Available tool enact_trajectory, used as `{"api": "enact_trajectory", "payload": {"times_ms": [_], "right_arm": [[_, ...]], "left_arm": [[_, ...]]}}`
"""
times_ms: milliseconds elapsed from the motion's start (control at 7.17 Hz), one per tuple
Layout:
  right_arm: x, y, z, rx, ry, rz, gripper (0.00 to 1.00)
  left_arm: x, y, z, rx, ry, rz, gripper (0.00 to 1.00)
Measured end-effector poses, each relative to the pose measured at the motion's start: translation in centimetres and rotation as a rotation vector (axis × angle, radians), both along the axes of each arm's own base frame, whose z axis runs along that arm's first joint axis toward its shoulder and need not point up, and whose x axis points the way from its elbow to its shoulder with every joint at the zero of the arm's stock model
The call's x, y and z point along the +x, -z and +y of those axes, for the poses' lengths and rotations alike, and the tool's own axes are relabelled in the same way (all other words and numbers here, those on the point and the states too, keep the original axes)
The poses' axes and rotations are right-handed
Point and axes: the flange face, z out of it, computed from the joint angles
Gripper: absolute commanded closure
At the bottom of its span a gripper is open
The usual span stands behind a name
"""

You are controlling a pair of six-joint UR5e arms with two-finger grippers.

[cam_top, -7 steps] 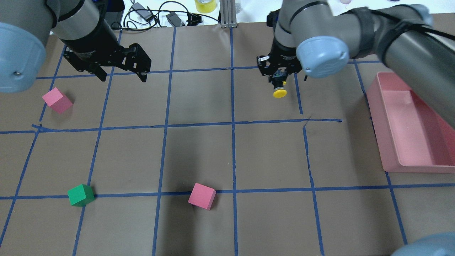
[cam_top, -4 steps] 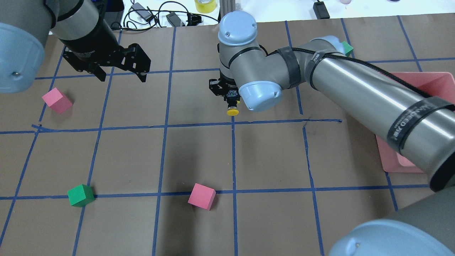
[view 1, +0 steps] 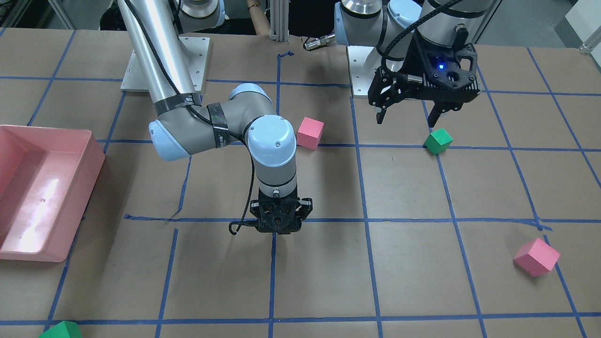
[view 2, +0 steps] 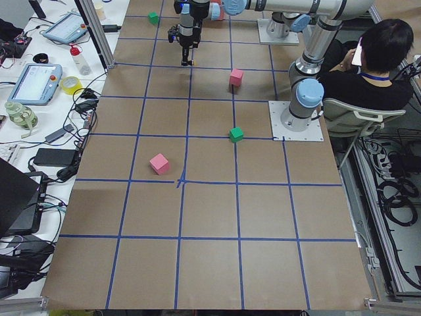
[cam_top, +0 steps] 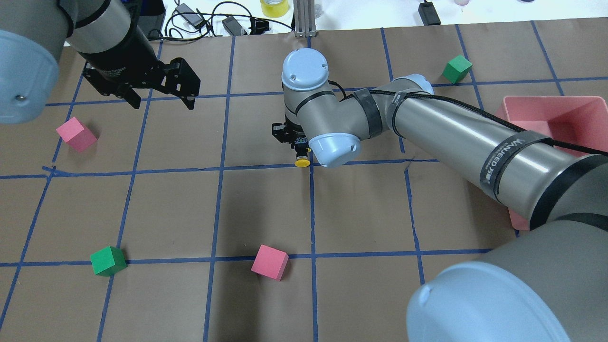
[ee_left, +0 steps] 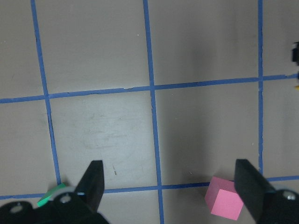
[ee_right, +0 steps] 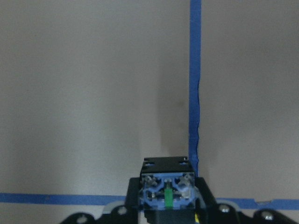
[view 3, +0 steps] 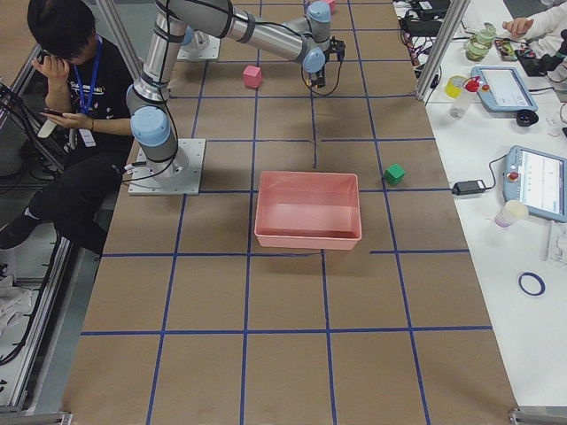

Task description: Align button upright

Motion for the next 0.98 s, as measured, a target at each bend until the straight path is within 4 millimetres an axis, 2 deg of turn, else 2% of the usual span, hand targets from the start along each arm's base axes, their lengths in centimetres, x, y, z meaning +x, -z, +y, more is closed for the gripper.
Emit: {"api": "enact_trajectory", "payload": {"times_ms": [419,558,837,977], "right_arm": [[-0.2,1.3,0.7,0.018,-0.006,0.007,0.89],[-0.3,1.7,0.9,0.021,-0.007,0.007,0.81],[-0.3,2.2,1.1,0.027,-0.007,0.007,0.47],[-0.4,2.3,1.2,0.029,-0.007,0.008,0.19]], "left_arm": [[0.0,-0.3,0.0,-0.006,0.0,-0.007,0.0],[0.1,-0.5,-0.1,-0.01,0.0,-0.011,0.0],[-0.1,-1.0,-0.6,-0.02,-0.013,-0.001,0.0],[-0.1,-1.0,-1.1,-0.02,-0.015,0.001,0.0]]}}
